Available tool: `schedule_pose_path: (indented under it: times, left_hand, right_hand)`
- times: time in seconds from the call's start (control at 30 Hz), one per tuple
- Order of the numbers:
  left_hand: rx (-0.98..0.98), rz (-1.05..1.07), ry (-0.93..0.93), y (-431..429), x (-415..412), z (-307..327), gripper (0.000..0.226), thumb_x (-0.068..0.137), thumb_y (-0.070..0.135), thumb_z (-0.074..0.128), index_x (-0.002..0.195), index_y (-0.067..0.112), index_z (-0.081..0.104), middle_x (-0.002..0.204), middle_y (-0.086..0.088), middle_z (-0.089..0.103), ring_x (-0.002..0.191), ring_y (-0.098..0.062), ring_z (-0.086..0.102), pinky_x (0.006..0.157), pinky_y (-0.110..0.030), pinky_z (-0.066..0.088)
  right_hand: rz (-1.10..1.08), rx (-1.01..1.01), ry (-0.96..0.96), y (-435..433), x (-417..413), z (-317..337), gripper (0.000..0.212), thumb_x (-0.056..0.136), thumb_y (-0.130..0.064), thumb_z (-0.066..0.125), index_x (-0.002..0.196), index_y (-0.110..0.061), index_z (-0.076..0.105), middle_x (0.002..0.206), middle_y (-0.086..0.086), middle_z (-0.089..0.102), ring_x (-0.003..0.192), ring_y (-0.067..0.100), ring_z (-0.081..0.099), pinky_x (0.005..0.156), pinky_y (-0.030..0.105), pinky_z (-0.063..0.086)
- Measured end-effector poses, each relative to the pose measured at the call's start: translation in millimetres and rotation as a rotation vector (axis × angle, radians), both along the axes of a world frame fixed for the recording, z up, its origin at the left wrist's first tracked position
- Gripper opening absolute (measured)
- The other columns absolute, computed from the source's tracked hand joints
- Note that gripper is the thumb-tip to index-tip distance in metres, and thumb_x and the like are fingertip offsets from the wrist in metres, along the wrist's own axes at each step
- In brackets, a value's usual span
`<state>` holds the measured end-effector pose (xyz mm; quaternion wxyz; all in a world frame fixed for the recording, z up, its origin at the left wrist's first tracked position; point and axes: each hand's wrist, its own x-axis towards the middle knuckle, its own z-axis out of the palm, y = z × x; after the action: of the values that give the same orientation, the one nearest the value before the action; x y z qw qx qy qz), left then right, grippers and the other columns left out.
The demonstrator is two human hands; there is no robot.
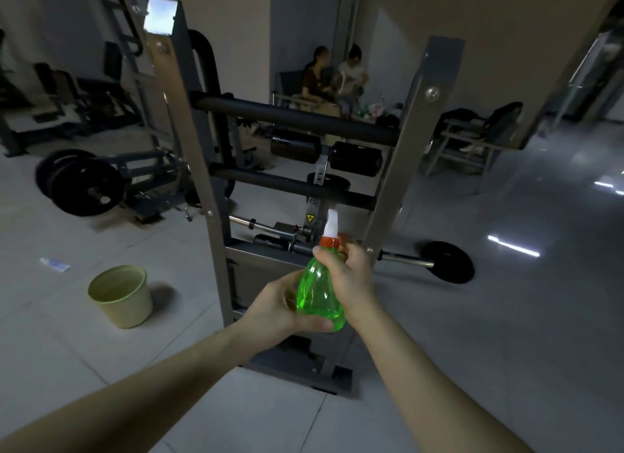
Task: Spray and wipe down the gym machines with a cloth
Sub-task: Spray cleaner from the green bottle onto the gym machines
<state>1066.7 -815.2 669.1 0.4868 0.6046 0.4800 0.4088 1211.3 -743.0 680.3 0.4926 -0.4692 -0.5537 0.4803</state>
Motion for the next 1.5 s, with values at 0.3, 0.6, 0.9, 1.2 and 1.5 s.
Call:
schedule_pose_path:
  times: [0.3, 0.6, 0.9, 1.2, 1.5]
  left_hand:
    - [-0.026, 0.108, 0.005, -11.5, -63.7, 3.9, 0.070, 0.067, 0.011, 0.094, 0.126, 0.029, 0.062, 0.114, 0.007, 0.075, 0.104, -0.012, 0.073, 0.087, -0.026, 0.057]
    - [-0.034, 0.167, -0.006, -19.9, -83.9, 7.1, 0.061, 0.071, 0.010, 0.091, 0.124, 0.025, 0.064, 0.111, -0.003, 0.075, 0.102, -0.021, 0.073, 0.091, -0.038, 0.060]
    - [-0.072, 0.308, -0.015, -22.3, -93.9, 19.6, 0.074, 0.067, 0.018, 0.094, 0.131, 0.028, 0.059, 0.112, 0.003, 0.075, 0.100, -0.008, 0.072, 0.082, -0.020, 0.057]
    - [-0.087, 0.316, -0.063, -28.3, -112.7, 21.5, 0.076, 0.067, 0.025, 0.095, 0.133, 0.028, 0.058, 0.117, -0.003, 0.074, 0.107, -0.016, 0.072, 0.097, -0.036, 0.056]
    - [-0.100, 0.365, -0.106, -37.7, -119.0, 16.9, 0.075, 0.066, 0.018, 0.094, 0.130, 0.026, 0.055, 0.112, -0.005, 0.076, 0.101, -0.017, 0.074, 0.081, -0.023, 0.058]
  right_hand:
    - [0.086, 0.013, -0.068, -3.3, -70.5, 5.2, 0.023, 0.088, -0.037, 0.076, 0.095, -0.018, 0.067, 0.093, 0.003, 0.072, 0.089, 0.022, 0.071, 0.087, 0.044, 0.057]
    - [0.223, -0.032, -0.081, 4.4, -94.2, 6.7, 0.039, 0.078, -0.048, 0.082, 0.106, -0.027, 0.064, 0.105, 0.005, 0.071, 0.099, 0.024, 0.071, 0.094, 0.051, 0.057]
    - [0.288, 0.006, -0.079, 8.1, -110.7, 15.8, 0.045, 0.076, -0.036, 0.087, 0.109, -0.019, 0.061, 0.098, 0.004, 0.069, 0.094, 0.024, 0.072, 0.090, 0.049, 0.059]
    - [0.525, -0.085, -0.071, 13.7, -119.2, 27.8, 0.068, 0.074, -0.032, 0.090, 0.130, -0.019, 0.054, 0.118, 0.011, 0.067, 0.107, 0.025, 0.070, 0.089, 0.038, 0.059]
    - [0.599, -0.128, -0.091, 11.7, -138.6, 31.5, 0.082, 0.073, -0.030, 0.089, 0.143, -0.022, 0.046, 0.130, 0.009, 0.063, 0.119, 0.031, 0.064, 0.102, 0.055, 0.054]
